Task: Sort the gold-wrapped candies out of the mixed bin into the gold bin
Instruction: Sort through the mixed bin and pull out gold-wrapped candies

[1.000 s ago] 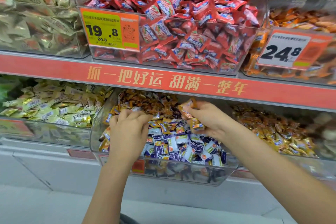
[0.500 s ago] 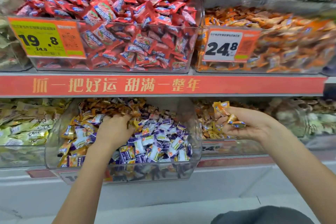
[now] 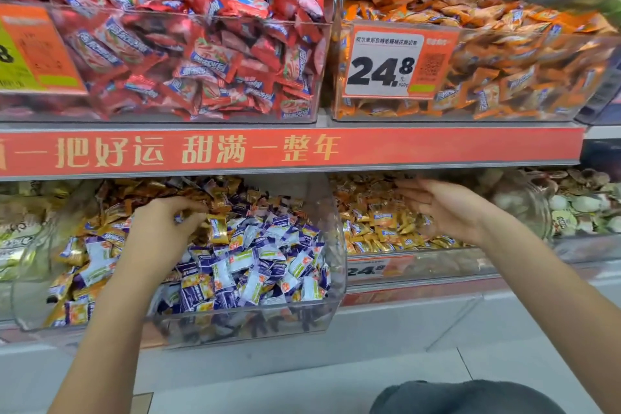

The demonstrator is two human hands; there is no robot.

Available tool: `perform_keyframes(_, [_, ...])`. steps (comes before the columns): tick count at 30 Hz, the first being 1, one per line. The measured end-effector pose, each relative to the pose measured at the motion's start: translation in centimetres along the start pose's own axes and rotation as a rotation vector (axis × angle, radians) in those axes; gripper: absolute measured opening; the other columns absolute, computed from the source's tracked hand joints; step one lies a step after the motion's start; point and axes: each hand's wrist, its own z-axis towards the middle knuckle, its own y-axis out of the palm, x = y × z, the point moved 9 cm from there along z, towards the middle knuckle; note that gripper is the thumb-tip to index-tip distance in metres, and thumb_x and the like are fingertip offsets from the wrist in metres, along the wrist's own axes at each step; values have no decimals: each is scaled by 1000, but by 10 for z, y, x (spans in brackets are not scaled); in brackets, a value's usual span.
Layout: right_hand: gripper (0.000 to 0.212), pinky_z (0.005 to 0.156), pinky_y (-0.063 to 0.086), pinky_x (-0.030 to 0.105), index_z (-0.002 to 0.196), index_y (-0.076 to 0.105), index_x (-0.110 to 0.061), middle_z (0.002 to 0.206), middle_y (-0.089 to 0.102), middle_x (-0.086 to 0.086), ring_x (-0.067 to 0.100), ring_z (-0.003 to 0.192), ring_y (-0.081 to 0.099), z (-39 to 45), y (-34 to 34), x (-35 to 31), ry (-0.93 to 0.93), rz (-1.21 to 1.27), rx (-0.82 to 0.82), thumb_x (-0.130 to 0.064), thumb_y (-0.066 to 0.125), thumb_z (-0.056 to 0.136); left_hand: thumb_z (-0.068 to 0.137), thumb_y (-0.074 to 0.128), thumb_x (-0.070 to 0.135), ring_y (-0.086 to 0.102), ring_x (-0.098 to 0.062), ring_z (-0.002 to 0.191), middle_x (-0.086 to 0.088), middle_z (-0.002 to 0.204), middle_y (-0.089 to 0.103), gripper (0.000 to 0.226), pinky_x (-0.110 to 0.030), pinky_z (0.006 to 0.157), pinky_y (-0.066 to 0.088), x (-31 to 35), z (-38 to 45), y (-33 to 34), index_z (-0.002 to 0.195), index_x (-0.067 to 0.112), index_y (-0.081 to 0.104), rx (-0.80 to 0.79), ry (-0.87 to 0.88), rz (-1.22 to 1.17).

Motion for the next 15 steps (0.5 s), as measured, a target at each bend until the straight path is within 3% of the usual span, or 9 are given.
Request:
perform_keyframes(1, [43, 111, 14, 59, 133, 51, -20, 141, 48, -4, 13, 133, 36, -2, 0, 0, -15, -59, 14, -41, 30, 102, 87, 67, 18, 53, -23, 47, -4, 94, 68, 10, -22, 45, 36, 3, -1, -6, 94, 13, 73, 34, -5, -34])
perform_keyframes(3, [42, 108, 29, 47, 133, 53, -22, 141, 50, -4, 14, 133, 40, -13, 3, -3, -94, -278, 103, -42, 35, 101, 82, 73, 22, 58, -32, 52, 6, 82, 66, 10, -19, 39, 38, 4, -3, -12, 88, 15, 73, 74, -47, -134])
perform_keyframes(6, [24, 79, 40, 16, 114, 64, -28, 113, 62, -15, 3, 106, 55, -45, 36, -29, -435, -675, 216, -29, 46, 99, 79, 75, 28, 56, -35, 53, 5, 71, 65, 14, -26, 40, 40, 0, -5, -11, 87, 17, 73, 68, -125, -284])
perform_keyframes(9, [20, 69, 45, 14, 92, 69, -33, 94, 67, -19, -1, 86, 59, -77, 90, -44, -644, -691, 107, -20, 54, 94, 81, 72, 32, 53, -20, 59, -3, 74, 62, 13, -25, 53, 39, -2, -7, -2, 87, 21, 73, -21, -174, -399])
perform_keyframes(11, [19, 67, 42, 9, 88, 71, -30, 88, 66, -16, 1, 81, 57, -88, 119, -52, -730, -652, 73, -16, 58, 91, 83, 70, 30, 55, -17, 65, -3, 79, 60, 10, -26, 56, 40, -2, -11, 3, 88, 21, 73, -83, -191, -443])
perform_keyframes(13, [14, 67, 39, 9, 93, 71, -26, 86, 60, -13, 4, 75, 53, -93, 153, -59, -819, -754, 48, -17, 61, 90, 84, 69, 29, 55, -13, 67, -3, 81, 59, 10, -23, 59, 40, -3, -13, 5, 89, 21, 73, -110, -213, -485])
perform_keyframes(15, [24, 72, 42, 14, 113, 64, -26, 95, 58, -7, 6, 73, 51, -87, 197, -56, -809, -842, -71, -23, 64, 90, 84, 69, 31, 59, -10, 75, -1, 85, 64, 11, -21, 63, 40, -7, -12, 6, 90, 22, 73, -123, -233, -508])
